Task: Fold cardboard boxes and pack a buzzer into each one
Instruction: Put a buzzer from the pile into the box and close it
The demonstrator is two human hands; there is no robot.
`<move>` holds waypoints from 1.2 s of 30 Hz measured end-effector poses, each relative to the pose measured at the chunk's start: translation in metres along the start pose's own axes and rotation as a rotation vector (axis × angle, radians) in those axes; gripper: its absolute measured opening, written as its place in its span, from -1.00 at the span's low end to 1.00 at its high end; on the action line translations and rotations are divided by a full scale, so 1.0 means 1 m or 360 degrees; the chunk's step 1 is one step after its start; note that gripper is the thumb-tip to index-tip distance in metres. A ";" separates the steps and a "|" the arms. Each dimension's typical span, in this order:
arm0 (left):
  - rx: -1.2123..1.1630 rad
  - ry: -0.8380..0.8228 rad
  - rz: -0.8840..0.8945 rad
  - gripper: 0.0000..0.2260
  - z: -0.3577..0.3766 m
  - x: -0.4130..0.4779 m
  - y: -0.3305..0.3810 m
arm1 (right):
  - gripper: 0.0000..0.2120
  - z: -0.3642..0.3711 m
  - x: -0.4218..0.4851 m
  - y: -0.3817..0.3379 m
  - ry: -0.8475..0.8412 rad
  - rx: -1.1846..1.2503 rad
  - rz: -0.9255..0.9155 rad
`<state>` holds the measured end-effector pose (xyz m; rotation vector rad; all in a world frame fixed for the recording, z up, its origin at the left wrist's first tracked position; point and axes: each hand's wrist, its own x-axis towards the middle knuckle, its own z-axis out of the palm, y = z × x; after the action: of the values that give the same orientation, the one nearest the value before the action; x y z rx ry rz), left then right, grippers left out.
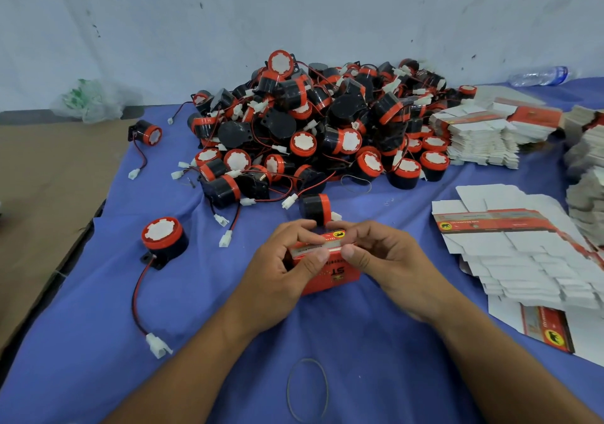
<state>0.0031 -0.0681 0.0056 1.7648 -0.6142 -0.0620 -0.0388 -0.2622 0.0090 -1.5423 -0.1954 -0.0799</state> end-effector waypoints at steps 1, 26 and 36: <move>-0.0028 -0.0011 0.0004 -0.81 0.000 0.000 0.000 | -0.80 0.000 0.000 0.001 0.0017 -0.0012 -0.0004; -0.0030 0.0107 0.0103 -0.91 0.008 0.004 0.002 | -0.76 0.013 0.001 0.009 0.0102 -0.0138 -0.0059; -0.0262 -0.0009 -0.0169 -0.83 -0.010 0.004 -0.005 | -0.80 0.010 0.004 0.007 0.0223 0.0028 0.0099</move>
<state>0.0118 -0.0603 0.0054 1.6366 -0.5049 -0.1860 -0.0339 -0.2520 0.0028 -1.5176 -0.0369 -0.1359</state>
